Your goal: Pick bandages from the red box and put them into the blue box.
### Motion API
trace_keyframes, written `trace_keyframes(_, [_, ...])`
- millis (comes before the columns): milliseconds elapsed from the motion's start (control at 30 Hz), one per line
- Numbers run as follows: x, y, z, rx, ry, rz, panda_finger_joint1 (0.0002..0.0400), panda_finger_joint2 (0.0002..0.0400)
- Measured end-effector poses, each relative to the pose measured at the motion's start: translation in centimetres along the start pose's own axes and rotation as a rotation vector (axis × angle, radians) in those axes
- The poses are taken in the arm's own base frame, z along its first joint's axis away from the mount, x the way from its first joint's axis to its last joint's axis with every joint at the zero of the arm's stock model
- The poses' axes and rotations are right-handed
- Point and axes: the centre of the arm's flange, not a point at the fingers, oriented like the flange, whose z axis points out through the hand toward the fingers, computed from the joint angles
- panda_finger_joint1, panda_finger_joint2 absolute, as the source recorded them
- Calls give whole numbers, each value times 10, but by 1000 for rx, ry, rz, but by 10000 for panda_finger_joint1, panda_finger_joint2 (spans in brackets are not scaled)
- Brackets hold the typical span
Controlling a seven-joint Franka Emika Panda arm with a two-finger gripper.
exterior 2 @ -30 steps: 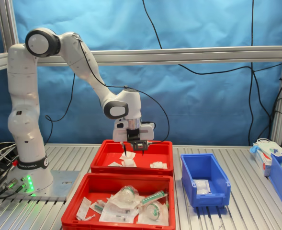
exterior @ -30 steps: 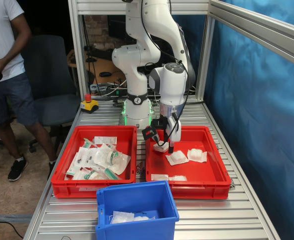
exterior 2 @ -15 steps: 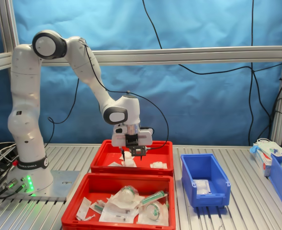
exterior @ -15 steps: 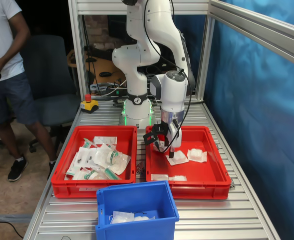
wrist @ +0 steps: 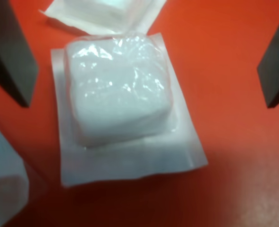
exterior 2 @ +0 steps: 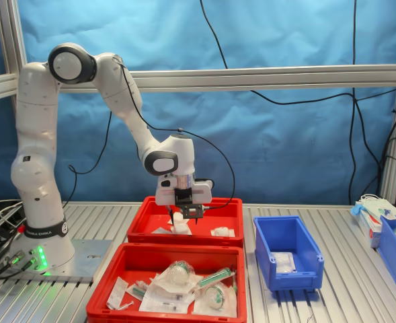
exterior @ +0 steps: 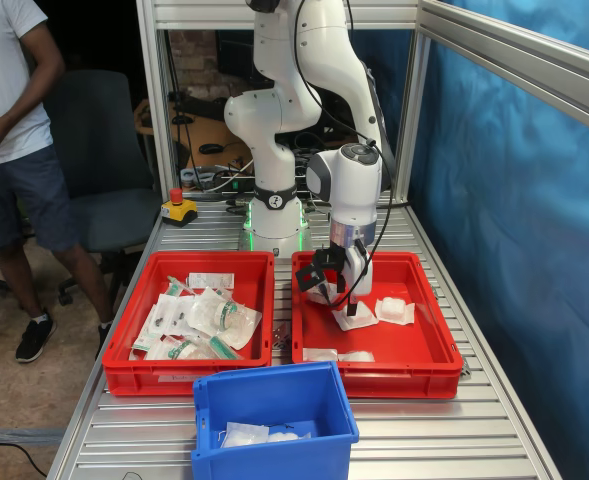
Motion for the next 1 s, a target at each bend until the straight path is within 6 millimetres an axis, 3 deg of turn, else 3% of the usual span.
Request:
trace_keyframes(467, [-8,19,8,-8,-6,-13,400,400])
trace_keyframes(1000, [-7,30,39,-26,11,-20,400,400])
